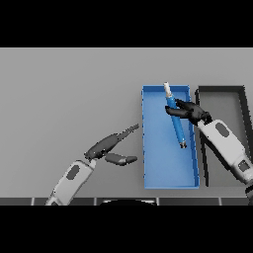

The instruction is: Pick up the blue pipe and place it into the blue bin.

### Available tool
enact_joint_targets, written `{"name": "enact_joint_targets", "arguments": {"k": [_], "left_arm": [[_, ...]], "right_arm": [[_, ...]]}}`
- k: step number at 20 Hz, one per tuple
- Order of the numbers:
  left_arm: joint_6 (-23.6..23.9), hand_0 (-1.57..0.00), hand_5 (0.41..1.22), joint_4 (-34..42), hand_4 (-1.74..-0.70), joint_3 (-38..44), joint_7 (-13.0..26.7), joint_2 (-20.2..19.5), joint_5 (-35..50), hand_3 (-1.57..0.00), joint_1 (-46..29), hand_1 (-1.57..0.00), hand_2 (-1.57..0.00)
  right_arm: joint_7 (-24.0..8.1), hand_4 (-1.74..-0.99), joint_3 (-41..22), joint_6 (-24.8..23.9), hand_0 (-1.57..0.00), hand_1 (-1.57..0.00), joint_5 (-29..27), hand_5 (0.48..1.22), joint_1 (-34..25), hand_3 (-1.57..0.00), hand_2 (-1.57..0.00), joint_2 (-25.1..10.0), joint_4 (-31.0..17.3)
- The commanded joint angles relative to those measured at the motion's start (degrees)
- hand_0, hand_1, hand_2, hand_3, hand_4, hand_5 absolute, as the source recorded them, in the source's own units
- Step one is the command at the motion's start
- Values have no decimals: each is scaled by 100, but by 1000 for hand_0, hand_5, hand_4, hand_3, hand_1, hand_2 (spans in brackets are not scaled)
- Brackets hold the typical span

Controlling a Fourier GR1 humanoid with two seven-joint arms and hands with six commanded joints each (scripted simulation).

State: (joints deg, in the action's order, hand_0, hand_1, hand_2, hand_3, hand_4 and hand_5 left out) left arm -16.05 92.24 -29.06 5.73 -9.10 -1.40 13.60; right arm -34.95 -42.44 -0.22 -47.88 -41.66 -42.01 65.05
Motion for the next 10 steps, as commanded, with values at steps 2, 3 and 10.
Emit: {"name": "enact_joint_targets", "arguments": {"k": [2,3,10], "left_arm": [[11,1,473,-20,-883,-68,-18,25,-66,1,-54,1,1],[37,1,474,24,-883,-74,20,42,-74,1,-42,1,1],[55,1,480,230,-885,-168,-23,-55,-119,1,-334,1,1]], "right_arm": [[28,-1156,5,108,-192,-94,-77,790,36,-13,-41,22,42],[33,-1160,13,110,-154,-75,-101,800,50,-10,-33,44,24],[45,-1152,-27,70,-212,-100,-152,798,45,-5,-24,1,128]]}}
